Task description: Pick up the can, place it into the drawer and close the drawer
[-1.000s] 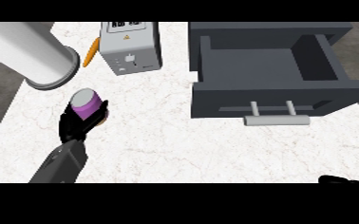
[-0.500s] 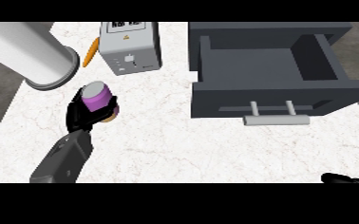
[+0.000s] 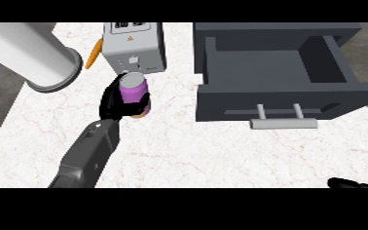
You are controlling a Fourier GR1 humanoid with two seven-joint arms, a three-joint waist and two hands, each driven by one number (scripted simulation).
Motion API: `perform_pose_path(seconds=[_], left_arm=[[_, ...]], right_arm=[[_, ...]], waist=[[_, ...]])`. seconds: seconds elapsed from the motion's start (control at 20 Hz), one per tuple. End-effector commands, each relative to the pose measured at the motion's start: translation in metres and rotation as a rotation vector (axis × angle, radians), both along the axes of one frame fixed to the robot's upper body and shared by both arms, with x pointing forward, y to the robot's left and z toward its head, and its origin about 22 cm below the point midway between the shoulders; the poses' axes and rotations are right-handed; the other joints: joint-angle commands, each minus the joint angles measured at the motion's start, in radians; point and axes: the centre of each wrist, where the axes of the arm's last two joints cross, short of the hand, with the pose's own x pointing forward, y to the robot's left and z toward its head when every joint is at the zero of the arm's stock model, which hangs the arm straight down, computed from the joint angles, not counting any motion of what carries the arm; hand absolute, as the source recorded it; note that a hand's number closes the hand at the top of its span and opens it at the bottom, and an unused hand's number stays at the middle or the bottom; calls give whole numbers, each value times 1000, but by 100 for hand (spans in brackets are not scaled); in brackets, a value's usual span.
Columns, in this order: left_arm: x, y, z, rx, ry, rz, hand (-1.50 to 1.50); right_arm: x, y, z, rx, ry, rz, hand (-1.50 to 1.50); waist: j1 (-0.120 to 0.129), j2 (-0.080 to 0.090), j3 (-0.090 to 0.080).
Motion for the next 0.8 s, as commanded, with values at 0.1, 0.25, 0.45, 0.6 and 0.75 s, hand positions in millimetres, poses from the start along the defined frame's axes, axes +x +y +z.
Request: perform_pose_path(seconds=[0.1, 0.25, 0.45, 0.6, 0.75], left_arm=[[28, -30, 39, 25, -12, -116, 150], [31, -49, 58, 39, -53, -137, 150], [54, -72, 112, 82, -75, -194, 150], [47, -94, 126, 37, -83, -222, 150], [57, -110, 173, 61, -103, -210, 150]], right_arm=[[-9, 2, 6, -16, -3, -4, -150], [-10, -8, 4, -22, 1, -45, -150], [0, -13, 8, -23, -1, -47, -150], [-4, 3, -5, -6, -2, -27, -150], [4, -4, -3, -3, -14, -40, -150]], waist=[[11, -6, 1], [25, -12, 2], [25, -11, 2], [12, -9, 1], [14, -6, 1]])
